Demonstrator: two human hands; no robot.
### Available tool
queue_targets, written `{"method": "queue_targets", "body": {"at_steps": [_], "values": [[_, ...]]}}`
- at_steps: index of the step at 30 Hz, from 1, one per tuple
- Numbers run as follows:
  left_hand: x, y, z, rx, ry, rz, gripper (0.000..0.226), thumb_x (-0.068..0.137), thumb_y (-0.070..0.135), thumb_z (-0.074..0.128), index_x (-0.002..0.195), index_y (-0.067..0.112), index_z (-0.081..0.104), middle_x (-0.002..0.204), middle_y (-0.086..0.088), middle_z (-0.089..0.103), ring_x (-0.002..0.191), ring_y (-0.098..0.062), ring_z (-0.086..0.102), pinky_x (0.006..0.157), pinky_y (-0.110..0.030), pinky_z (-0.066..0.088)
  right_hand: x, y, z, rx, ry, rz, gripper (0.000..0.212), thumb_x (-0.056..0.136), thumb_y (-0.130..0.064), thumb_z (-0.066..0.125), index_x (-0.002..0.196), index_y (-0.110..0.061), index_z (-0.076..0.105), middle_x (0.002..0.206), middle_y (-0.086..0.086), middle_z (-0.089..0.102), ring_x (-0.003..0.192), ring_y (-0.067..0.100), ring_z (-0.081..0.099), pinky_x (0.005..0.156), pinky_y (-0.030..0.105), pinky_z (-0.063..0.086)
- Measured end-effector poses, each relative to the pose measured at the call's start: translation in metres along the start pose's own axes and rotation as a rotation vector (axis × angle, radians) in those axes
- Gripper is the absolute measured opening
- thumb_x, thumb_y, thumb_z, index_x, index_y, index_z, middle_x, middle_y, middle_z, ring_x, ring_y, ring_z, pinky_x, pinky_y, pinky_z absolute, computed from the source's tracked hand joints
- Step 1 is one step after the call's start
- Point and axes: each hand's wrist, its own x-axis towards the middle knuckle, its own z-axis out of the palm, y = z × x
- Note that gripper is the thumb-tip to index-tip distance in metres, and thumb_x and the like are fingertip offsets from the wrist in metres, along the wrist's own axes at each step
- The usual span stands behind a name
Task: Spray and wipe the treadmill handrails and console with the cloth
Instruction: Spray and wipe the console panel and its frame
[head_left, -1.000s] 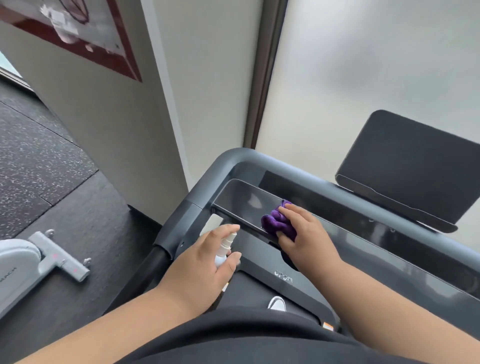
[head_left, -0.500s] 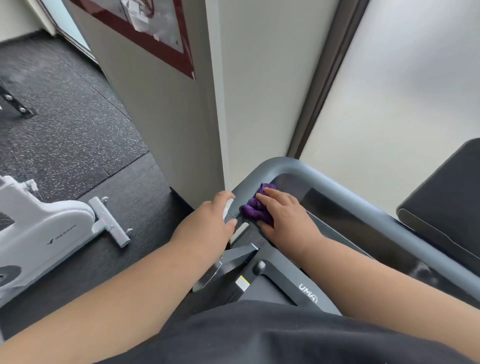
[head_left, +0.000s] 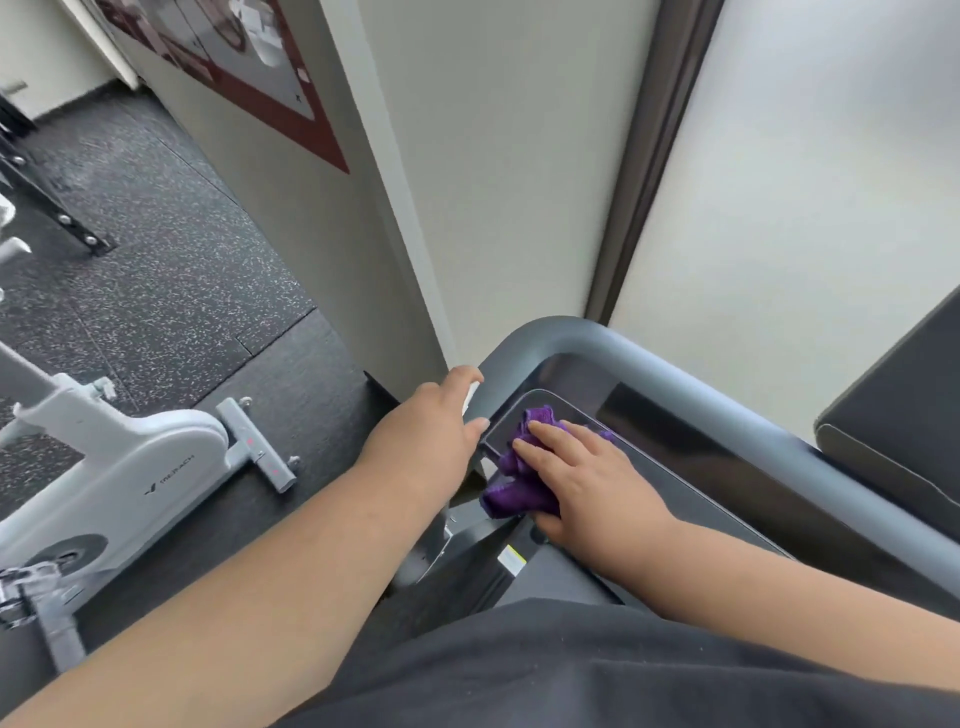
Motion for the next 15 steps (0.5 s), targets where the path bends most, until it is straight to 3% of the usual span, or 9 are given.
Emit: {"method": "queue_targets", "body": {"at_steps": [4, 8, 12, 15], "values": [[0.034, 0.040, 0.001, 0.040, -0.021, 0.103, 0.043, 0.098, 0.045, 0.053, 0.134, 0.041, 0.031, 0.105, 0.000, 0.052, 0.077, -0.024, 0.054, 0.064, -0.033, 0.041, -0.006, 0.005, -0.003, 0.038, 0.017, -0.014, 0.071, 0.063, -0.037, 0.080, 0.130, -0.020, 0.062, 0.135, 0.003, 0.058, 0.119, 0.034, 0.057, 0.095, 0.047, 0.051], [0.072, 0.079, 0.011, 0.098, -0.025, 0.185, 0.042, 0.099, 0.040, 0.054, 0.137, 0.035, 0.036, 0.109, -0.004, 0.054, 0.077, -0.023, 0.050, 0.064, -0.032, 0.040, -0.014, 0.011, -0.002, 0.027, 0.012, -0.008, 0.072, 0.068, -0.047, 0.077, 0.134, -0.024, 0.059, 0.138, 0.001, 0.056, 0.122, 0.033, 0.055, 0.099, 0.046, 0.048], [0.091, 0.100, 0.025, 0.131, -0.033, 0.242, 0.037, 0.099, 0.035, 0.055, 0.132, 0.031, 0.039, 0.110, -0.007, 0.058, 0.076, -0.024, 0.050, 0.062, -0.033, 0.040, -0.013, 0.013, -0.002, -0.017, -0.091, 0.007, 0.080, 0.073, -0.054, 0.067, 0.145, -0.030, 0.042, 0.151, -0.002, 0.041, 0.130, 0.032, 0.043, 0.104, 0.051, 0.037], [0.093, 0.103, 0.032, 0.139, -0.061, 0.254, 0.036, 0.099, 0.034, 0.053, 0.132, 0.032, 0.037, 0.112, -0.006, 0.058, 0.079, -0.025, 0.056, 0.065, -0.037, 0.051, -0.012, 0.013, -0.005, -0.027, -0.127, 0.014, 0.080, 0.077, -0.048, 0.065, 0.149, -0.031, 0.034, 0.155, -0.003, 0.033, 0.132, 0.032, 0.039, 0.104, 0.048, 0.038]]}}
